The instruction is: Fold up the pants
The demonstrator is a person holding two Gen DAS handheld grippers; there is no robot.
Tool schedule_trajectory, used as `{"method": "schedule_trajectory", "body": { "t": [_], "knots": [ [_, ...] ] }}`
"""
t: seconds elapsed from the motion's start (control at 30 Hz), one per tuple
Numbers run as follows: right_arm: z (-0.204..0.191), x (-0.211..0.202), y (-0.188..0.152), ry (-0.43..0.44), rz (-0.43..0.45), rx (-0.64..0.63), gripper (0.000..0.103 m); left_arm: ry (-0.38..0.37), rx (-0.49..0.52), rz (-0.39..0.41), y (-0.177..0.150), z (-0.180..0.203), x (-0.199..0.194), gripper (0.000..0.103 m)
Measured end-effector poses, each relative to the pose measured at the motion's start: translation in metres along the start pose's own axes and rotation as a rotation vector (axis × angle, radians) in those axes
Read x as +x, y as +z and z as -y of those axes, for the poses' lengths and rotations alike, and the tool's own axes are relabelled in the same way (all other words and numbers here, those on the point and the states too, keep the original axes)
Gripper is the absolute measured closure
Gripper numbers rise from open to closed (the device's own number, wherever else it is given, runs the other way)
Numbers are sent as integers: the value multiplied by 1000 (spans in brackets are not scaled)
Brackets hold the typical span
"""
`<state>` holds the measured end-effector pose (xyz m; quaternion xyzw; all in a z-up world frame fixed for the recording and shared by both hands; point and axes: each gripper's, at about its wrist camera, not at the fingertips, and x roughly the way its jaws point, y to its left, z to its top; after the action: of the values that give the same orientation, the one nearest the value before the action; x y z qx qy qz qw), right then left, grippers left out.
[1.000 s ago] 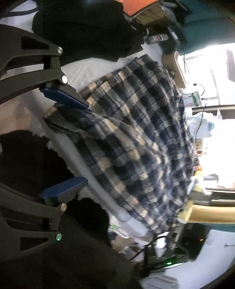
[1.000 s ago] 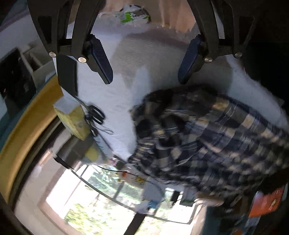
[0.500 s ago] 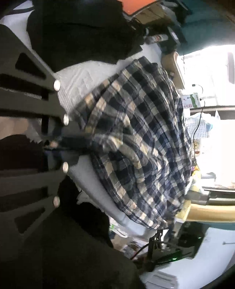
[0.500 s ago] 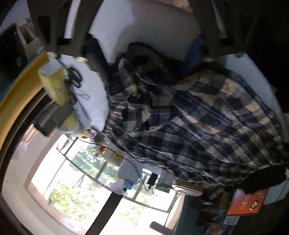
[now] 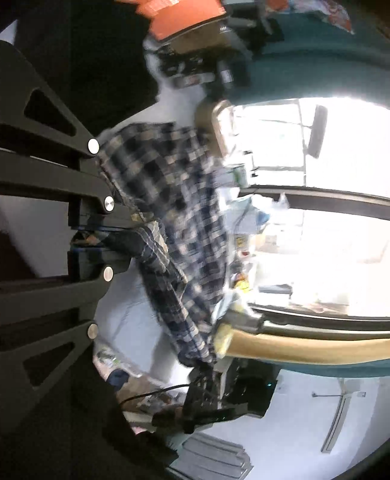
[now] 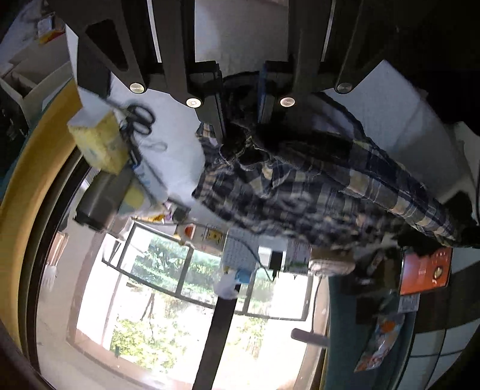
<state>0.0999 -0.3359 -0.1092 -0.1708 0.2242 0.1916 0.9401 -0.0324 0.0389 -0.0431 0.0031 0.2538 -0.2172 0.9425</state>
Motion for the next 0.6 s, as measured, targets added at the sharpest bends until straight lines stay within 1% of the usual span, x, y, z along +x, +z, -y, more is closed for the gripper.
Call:
{"method": "schedule_trajectory", "body": {
  "t": [0.13, 0.27, 0.4, 0.5, 0.6],
  "knots": [
    [10, -2, 21, 0, 39, 11, 85, 23, 22, 33, 33, -15, 11, 98],
    [30, 6, 49, 9, 94, 92, 85, 64, 45, 37, 54, -32, 33, 98],
    [40, 30, 72, -5, 114, 158, 85, 97, 4, 29, 72, -55, 64, 98],
    [44, 56, 86, -21, 109, 187, 85, 116, -19, 26, 81, -71, 83, 98],
    [50, 80, 95, -15, 100, 228, 85, 118, -33, 35, 90, -83, 95, 98]
  ]
}}
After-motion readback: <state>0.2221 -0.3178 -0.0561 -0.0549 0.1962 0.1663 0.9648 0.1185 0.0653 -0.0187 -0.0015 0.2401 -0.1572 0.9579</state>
